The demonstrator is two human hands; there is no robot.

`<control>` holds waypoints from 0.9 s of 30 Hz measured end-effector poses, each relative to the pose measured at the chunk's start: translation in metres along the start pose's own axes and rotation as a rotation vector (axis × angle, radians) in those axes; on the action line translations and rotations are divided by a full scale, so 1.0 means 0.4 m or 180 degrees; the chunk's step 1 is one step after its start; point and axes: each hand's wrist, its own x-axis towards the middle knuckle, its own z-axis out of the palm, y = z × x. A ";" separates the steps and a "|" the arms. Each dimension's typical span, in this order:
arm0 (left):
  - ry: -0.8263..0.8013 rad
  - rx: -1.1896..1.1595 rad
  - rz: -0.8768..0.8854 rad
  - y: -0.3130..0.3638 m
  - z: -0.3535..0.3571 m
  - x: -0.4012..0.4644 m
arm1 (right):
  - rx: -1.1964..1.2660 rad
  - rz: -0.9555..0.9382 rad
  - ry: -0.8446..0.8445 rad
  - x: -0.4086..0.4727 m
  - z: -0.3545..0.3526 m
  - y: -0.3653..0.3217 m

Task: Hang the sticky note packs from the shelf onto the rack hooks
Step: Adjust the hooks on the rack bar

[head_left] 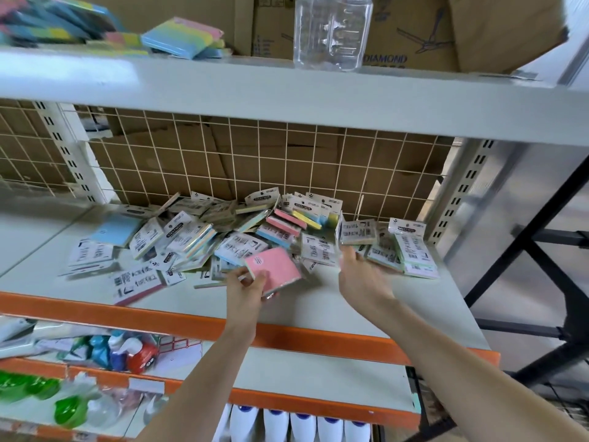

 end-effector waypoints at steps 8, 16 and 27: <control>-0.0619 -0.0756 -0.0280 0.020 0.018 -0.042 | 0.4304 0.2131 -0.0293 0.010 -0.027 0.091; -0.1369 -0.1067 -0.0463 0.023 0.086 -0.072 | 0.5355 0.1585 -0.0690 -0.054 -0.035 0.135; -0.1902 0.0387 -0.0773 0.095 0.259 -0.213 | 0.3966 0.1028 0.0190 -0.161 -0.152 0.193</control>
